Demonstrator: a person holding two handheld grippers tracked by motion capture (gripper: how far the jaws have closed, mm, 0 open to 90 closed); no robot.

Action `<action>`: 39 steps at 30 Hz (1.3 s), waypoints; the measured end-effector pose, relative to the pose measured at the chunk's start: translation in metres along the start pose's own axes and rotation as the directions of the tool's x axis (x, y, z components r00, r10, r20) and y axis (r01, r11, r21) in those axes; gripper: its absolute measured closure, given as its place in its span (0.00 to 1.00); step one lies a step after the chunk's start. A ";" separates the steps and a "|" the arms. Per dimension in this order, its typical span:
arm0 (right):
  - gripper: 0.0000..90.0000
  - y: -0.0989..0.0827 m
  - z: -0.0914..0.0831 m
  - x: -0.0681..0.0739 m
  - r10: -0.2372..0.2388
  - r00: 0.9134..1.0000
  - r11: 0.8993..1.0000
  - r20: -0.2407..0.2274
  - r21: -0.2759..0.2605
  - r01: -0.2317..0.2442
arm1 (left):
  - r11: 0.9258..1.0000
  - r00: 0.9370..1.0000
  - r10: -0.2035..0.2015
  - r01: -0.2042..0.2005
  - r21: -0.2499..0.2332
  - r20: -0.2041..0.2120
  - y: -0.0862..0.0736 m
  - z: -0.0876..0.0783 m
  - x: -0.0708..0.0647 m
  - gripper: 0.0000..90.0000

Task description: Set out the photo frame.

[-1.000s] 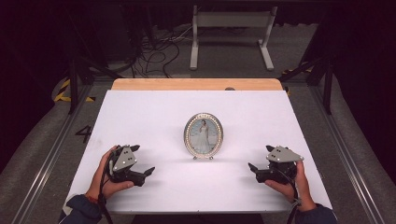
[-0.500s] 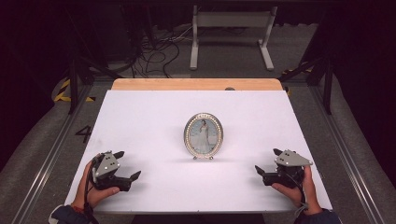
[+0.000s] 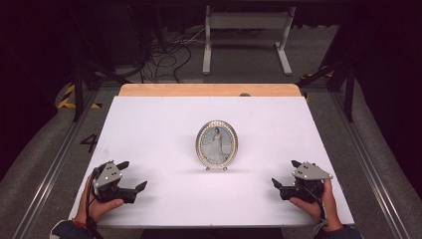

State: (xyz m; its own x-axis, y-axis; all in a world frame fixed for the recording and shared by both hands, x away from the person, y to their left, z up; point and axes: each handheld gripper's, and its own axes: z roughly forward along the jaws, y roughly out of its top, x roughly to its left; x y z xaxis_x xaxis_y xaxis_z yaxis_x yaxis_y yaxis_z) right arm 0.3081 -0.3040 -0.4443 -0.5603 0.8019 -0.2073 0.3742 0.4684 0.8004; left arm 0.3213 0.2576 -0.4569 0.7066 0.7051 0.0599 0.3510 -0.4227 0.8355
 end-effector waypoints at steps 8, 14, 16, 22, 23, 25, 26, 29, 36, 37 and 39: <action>0.11 -0.002 0.004 0.000 -0.010 1.000 1.000 -0.010 0.013 0.010 | 1.000 1.000 -0.005 0.005 0.006 0.000 0.000 0.002 0.001 0.09; 0.11 -0.002 0.004 0.001 -0.011 1.000 1.000 -0.010 0.013 0.011 | 1.000 1.000 0.006 -0.007 0.015 0.003 0.001 0.003 0.000 0.09; 0.11 -0.002 0.004 0.001 -0.013 1.000 1.000 -0.009 0.014 0.013 | 1.000 1.000 0.006 -0.006 0.011 0.007 0.001 0.003 -0.001 0.09; 0.11 -0.002 0.006 0.002 -0.013 1.000 1.000 -0.013 0.018 0.013 | 1.000 1.000 0.002 -0.003 0.011 0.004 0.001 0.003 0.000 0.09; 0.11 -0.002 0.006 0.002 -0.014 1.000 1.000 -0.013 0.017 0.015 | 1.000 1.000 0.002 -0.002 0.011 0.005 0.001 0.003 0.000 0.09; 0.11 -0.002 0.006 0.002 -0.015 1.000 1.000 -0.013 0.016 0.015 | 1.000 1.000 -0.001 0.001 0.014 0.007 0.001 0.004 0.000 0.09; 0.11 -0.002 0.006 0.002 -0.014 1.000 1.000 -0.014 0.017 0.014 | 1.000 1.000 0.001 -0.001 0.014 0.006 0.001 0.004 0.000 0.09; 0.11 -0.002 0.006 0.003 -0.013 1.000 1.000 -0.015 0.019 0.014 | 1.000 1.000 0.004 -0.004 0.018 0.009 0.002 0.005 -0.001 0.09; 0.11 -0.002 0.006 0.002 -0.014 1.000 1.000 -0.015 0.010 0.014 | 1.000 1.000 -0.003 0.003 0.012 0.011 0.002 0.006 0.000 0.09; 0.11 -0.002 0.006 0.002 -0.014 1.000 1.000 -0.013 0.011 0.014 | 1.000 1.000 -0.003 0.003 0.014 0.011 0.002 0.006 0.000 0.09; 0.11 -0.002 0.006 0.002 -0.015 1.000 1.000 -0.013 0.010 0.015 | 1.000 1.000 -0.005 0.005 0.009 0.006 0.002 0.005 0.000 0.09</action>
State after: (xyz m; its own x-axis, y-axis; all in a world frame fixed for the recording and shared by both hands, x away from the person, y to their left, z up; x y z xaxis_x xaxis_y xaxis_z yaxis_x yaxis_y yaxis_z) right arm 0.3105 -0.3014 -0.4495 -0.5754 0.7900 -0.2116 0.3736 0.4840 0.7913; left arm 0.3255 0.2537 -0.4580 0.7085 0.7038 0.0527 0.3601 -0.4247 0.8307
